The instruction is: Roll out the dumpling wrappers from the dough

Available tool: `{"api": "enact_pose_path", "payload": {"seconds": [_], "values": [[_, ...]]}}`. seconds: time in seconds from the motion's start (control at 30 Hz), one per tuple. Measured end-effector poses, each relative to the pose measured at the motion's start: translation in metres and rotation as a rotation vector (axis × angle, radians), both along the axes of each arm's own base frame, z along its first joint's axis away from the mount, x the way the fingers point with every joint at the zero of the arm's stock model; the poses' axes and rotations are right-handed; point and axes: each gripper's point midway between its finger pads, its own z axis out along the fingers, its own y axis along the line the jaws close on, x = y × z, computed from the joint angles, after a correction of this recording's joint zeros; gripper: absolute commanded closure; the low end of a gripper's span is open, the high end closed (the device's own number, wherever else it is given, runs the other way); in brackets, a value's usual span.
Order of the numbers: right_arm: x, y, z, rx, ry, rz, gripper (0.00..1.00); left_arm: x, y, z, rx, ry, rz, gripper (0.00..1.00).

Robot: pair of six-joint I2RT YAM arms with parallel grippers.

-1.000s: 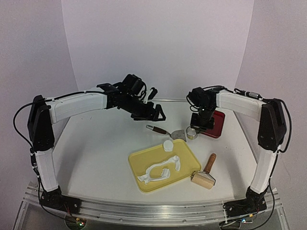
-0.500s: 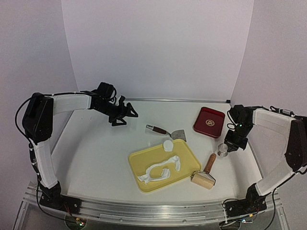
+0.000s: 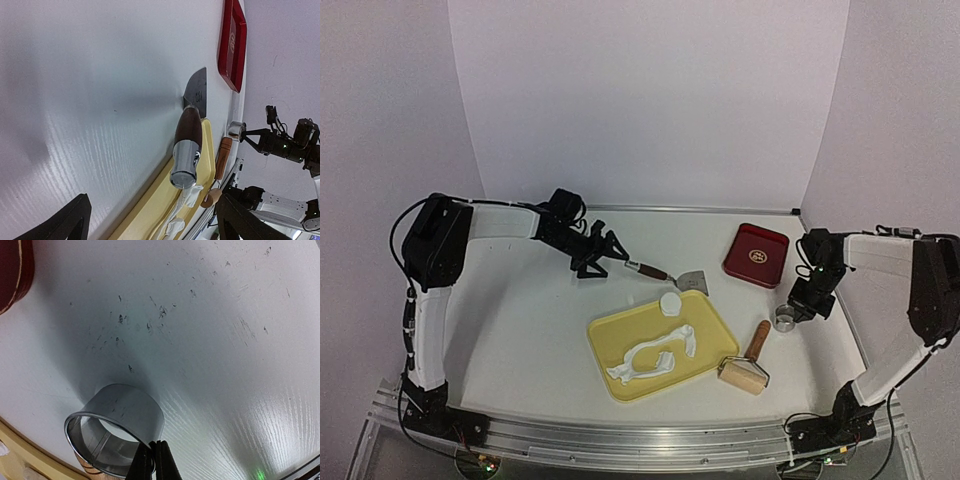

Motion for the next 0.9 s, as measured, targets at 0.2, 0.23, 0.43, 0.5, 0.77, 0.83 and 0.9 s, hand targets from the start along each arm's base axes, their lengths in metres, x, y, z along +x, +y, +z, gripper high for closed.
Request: {"api": "enact_pose_path", "payload": {"seconds": [0.2,0.23,0.43,0.5,0.77,0.83,0.9], "values": [[-0.001,-0.003,-0.009,-0.001,0.016,-0.017,0.89,-0.009,-0.029,-0.007,-0.019,0.011,-0.054,0.18],[-0.001,-0.003,-0.01,0.0,0.019,-0.021,0.87,-0.01,-0.032,-0.007,-0.021,0.012,-0.059,0.22],[-0.003,-0.003,-0.015,0.002,0.026,-0.04,0.74,0.004,-0.042,-0.004,-0.05,-0.001,-0.065,0.39],[-0.003,-0.003,-0.016,0.002,0.027,-0.042,0.7,0.006,-0.044,-0.005,-0.056,-0.001,-0.068,0.41],[-0.003,-0.003,-0.017,0.003,0.027,-0.049,0.48,0.01,-0.05,-0.017,-0.075,0.033,-0.081,0.65],[-0.002,-0.003,-0.017,0.003,0.029,-0.054,0.44,0.01,-0.051,-0.019,-0.079,0.041,-0.083,0.74],[-0.001,-0.003,-0.017,0.003,0.03,-0.053,0.41,0.009,-0.052,-0.016,-0.093,0.04,-0.092,0.81]]}}
